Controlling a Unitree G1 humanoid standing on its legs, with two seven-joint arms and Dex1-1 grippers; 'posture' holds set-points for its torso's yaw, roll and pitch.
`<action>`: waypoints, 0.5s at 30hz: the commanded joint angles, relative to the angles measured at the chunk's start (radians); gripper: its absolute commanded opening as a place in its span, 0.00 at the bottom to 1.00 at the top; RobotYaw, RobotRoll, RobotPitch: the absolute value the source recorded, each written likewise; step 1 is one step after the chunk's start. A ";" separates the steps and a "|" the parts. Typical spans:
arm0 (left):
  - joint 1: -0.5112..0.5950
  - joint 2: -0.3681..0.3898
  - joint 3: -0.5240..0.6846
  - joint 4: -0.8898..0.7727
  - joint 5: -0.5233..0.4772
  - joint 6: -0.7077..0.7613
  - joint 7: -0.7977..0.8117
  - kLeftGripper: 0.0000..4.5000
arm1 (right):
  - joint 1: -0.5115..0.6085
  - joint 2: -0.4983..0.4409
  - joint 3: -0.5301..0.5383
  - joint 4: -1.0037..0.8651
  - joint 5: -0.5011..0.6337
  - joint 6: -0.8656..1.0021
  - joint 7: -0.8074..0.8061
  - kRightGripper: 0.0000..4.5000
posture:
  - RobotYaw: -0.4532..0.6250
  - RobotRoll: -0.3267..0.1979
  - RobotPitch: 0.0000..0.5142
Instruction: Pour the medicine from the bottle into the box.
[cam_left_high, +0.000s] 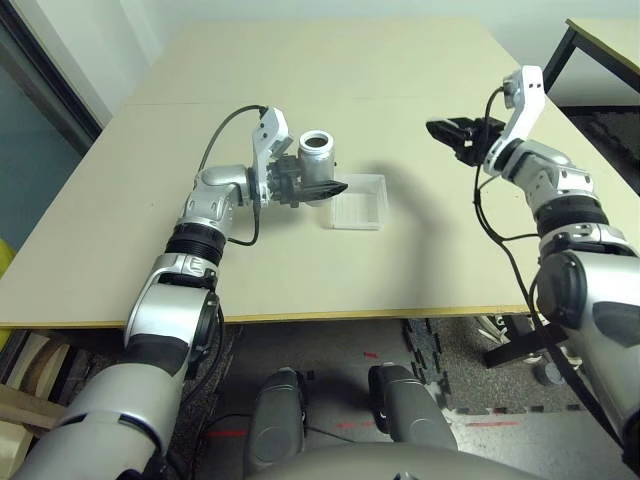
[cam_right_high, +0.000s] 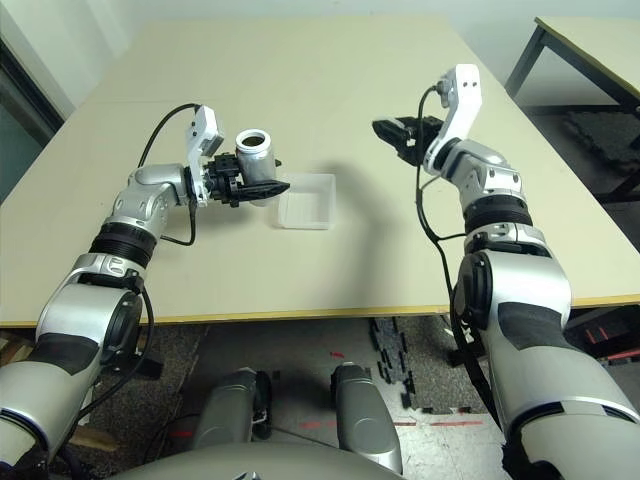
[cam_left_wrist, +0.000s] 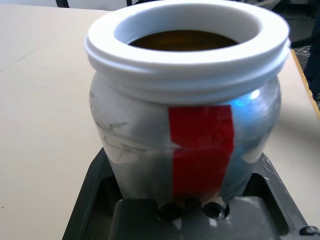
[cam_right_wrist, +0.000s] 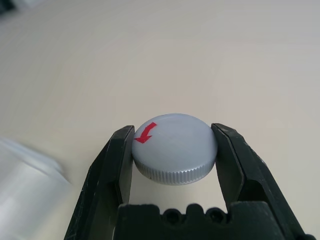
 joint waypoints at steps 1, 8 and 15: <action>-0.008 0.006 0.004 0.026 0.017 -0.014 0.011 0.60 | 0.030 -0.002 0.007 -0.017 -0.020 -0.019 -0.059 0.57 | 0.22 0.62 0.12; -0.021 0.006 0.005 0.048 0.025 -0.029 0.026 0.60 | 0.047 -0.005 0.024 0.019 -0.051 -0.038 -0.105 0.57 | 0.22 0.62 0.12; -0.023 0.010 0.006 0.055 0.030 -0.036 0.038 0.60 | 0.041 0.003 0.046 0.057 -0.061 -0.052 -0.106 0.57 | 0.23 0.62 0.11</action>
